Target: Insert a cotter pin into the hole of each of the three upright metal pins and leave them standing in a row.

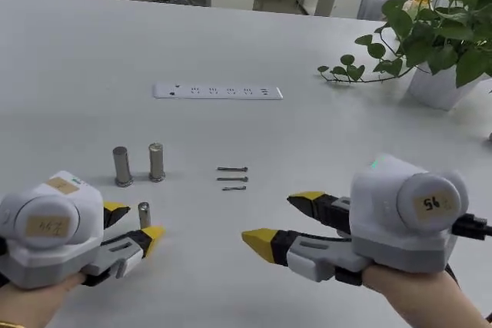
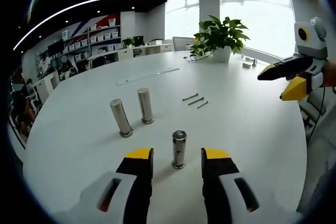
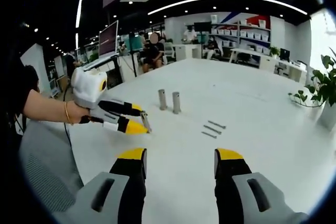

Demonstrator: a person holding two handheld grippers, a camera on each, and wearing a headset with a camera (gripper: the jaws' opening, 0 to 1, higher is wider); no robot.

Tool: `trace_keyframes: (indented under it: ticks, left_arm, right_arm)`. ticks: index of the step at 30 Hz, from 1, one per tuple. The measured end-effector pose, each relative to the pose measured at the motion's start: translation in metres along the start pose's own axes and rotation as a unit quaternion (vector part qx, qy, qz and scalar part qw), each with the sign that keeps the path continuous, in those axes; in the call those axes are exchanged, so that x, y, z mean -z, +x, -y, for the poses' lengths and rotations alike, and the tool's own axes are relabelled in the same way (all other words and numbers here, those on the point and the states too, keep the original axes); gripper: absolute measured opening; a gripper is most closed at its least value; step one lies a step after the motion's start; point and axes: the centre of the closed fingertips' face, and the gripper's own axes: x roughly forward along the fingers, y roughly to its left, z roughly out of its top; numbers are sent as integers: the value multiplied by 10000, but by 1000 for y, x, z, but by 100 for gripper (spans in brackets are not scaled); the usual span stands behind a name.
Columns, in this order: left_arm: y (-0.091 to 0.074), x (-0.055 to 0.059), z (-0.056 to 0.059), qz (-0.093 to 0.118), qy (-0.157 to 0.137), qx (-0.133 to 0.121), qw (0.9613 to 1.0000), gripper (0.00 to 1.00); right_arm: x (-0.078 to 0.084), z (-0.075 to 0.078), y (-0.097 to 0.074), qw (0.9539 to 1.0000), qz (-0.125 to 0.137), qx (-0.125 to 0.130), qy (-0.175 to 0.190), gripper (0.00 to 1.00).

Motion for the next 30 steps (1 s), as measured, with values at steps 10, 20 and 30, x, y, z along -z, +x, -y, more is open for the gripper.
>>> trace_keyframes:
  ticks: [10,20,30]
  left_arm:
    - [-6,0,0,17,-108,-38,9999,44]
    - [-17,-6,2,151,-372,51,9992,57]
    - [-31,-4,-1,100,-425,-26,9990,72]
  right_arm:
    - [-4,16,11,9985,-311,-117,-424,45]
    - [0,35,28,9927,-832,-362,-801,38]
    - [-3,46,49,9839,-1170,-604,-1208,30]
